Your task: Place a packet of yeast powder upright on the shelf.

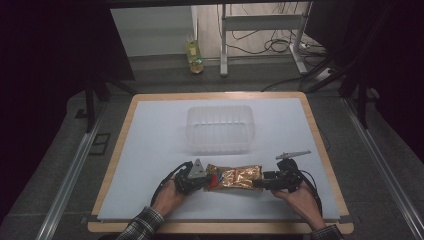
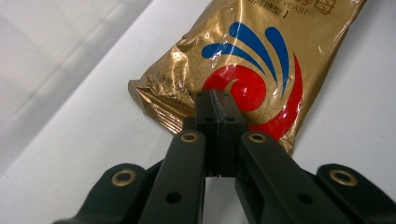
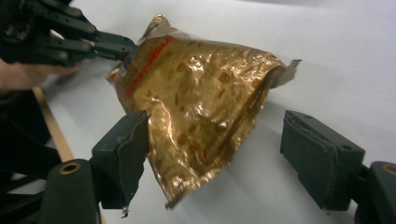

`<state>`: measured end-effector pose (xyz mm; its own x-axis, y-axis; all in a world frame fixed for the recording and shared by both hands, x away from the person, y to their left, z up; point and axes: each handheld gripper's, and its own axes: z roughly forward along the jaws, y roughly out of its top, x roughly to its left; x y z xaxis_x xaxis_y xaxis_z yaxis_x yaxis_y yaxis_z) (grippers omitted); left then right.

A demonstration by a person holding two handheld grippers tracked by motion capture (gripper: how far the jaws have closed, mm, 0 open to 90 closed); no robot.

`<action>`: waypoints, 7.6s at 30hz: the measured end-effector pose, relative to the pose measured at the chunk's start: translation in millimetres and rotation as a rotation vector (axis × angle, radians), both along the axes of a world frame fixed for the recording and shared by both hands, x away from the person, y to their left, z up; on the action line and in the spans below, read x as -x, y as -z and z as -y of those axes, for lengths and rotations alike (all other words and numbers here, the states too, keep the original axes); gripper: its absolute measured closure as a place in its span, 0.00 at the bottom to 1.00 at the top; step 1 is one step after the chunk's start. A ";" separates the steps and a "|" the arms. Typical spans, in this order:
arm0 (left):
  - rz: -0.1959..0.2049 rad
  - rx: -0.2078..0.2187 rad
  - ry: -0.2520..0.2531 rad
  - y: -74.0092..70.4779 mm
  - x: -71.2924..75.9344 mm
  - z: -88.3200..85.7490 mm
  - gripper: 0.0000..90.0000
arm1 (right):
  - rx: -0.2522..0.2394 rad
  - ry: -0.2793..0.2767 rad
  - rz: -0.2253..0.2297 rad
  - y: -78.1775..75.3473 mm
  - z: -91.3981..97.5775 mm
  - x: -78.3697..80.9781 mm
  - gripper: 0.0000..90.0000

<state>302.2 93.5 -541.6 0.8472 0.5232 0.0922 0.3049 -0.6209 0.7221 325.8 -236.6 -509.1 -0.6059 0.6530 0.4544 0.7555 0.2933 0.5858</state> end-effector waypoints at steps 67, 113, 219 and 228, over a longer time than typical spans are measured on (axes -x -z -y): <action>0.056 0.130 -0.034 -14.7 18.3 -25.4 0.30 | -0.192 -0.019 -0.053 -48.1 -9.9 -21.8 0.84; 0.056 0.140 -0.042 -15.7 29.0 -25.6 0.00 | -0.211 0.044 0.009 -112.7 -5.0 -49.7 0.85; 0.051 0.142 -0.013 -16.9 29.9 -24.0 0.01 | -0.074 0.134 0.000 -84.5 -168.7 -172.5 0.84; 0.051 0.139 -0.005 -16.5 30.4 -22.1 0.01 | -0.105 0.156 0.008 -78.4 -170.9 -176.8 0.83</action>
